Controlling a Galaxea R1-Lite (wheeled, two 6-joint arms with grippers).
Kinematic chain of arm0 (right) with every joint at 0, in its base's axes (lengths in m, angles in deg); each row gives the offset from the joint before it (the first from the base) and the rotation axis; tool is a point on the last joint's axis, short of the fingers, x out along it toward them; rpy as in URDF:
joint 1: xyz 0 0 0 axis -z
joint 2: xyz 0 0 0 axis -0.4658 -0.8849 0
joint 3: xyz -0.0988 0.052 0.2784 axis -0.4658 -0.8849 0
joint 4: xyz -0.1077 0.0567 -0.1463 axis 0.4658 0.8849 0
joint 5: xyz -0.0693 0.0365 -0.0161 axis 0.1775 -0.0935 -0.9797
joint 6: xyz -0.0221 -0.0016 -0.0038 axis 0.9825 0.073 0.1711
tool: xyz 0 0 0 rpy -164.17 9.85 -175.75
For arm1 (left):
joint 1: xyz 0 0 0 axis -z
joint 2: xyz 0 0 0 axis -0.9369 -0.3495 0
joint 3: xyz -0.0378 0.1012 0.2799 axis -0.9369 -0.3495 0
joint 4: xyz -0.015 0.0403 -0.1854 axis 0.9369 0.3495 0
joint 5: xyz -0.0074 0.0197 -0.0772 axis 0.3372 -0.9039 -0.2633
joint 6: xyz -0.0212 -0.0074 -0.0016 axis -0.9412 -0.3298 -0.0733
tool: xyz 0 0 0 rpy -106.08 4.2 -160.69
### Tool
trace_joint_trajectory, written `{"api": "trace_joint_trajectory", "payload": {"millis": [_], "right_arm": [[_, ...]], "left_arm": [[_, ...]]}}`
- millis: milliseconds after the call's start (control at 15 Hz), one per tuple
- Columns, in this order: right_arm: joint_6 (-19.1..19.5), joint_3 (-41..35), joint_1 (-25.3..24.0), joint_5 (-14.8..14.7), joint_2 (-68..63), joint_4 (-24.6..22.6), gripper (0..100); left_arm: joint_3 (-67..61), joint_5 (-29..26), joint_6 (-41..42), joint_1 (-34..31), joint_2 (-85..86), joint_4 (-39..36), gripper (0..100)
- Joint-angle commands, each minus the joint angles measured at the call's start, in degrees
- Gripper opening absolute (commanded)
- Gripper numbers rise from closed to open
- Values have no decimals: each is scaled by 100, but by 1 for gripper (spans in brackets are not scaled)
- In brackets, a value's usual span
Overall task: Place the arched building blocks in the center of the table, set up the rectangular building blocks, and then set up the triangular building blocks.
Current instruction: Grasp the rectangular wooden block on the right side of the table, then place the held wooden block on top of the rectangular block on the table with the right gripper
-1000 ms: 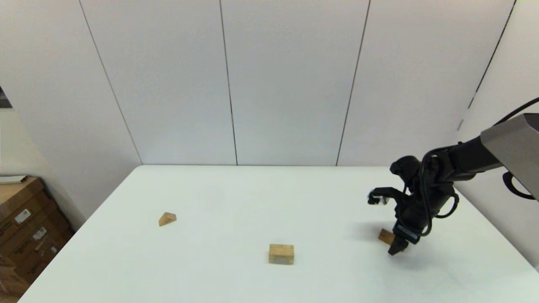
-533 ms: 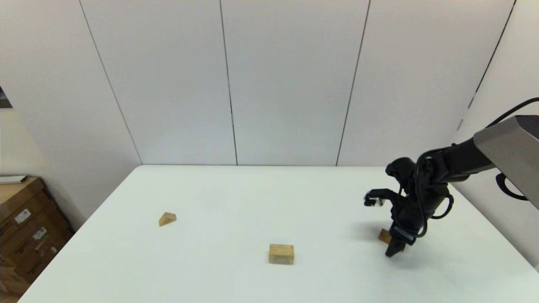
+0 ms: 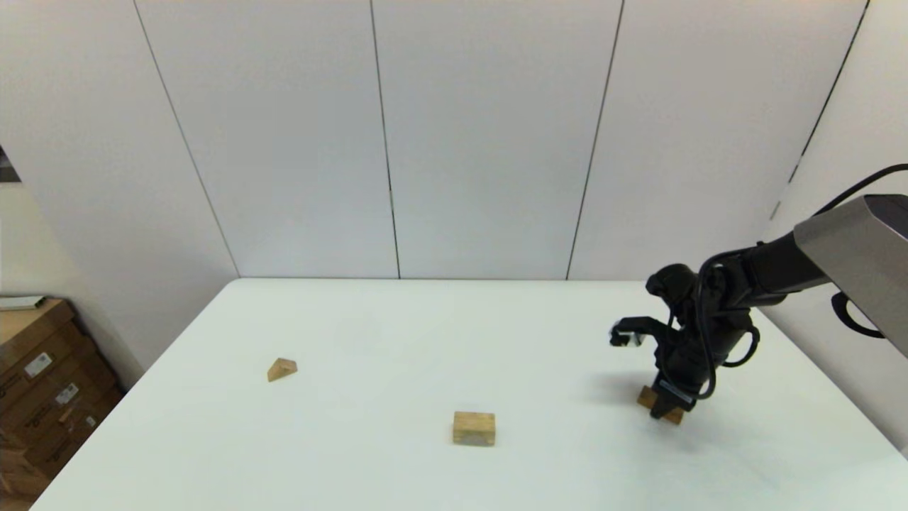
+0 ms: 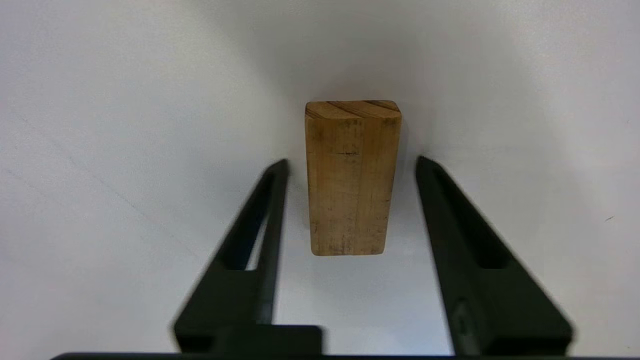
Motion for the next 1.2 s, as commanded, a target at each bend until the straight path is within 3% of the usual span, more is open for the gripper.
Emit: {"api": "trace_joint_trajectory", "payload": {"millis": [67, 600, 867, 1200], "right_arm": [[37, 5, -2, -5, 29, 21, 0], [28, 5, -186, 13, 1163, 65, 0], [-16, 208, -1030, 13, 1910, 153, 0], [37, 542, -2120, 21, 1998, 926, 0]], "left_arm": [[0, -9, 2, 0, -7, -1, 100], [0, 0, 2, 0, -7, -1, 100], [0, 0, 2, 0, -7, -1, 100], [0, 0, 2, 0, -7, -1, 100]]}}
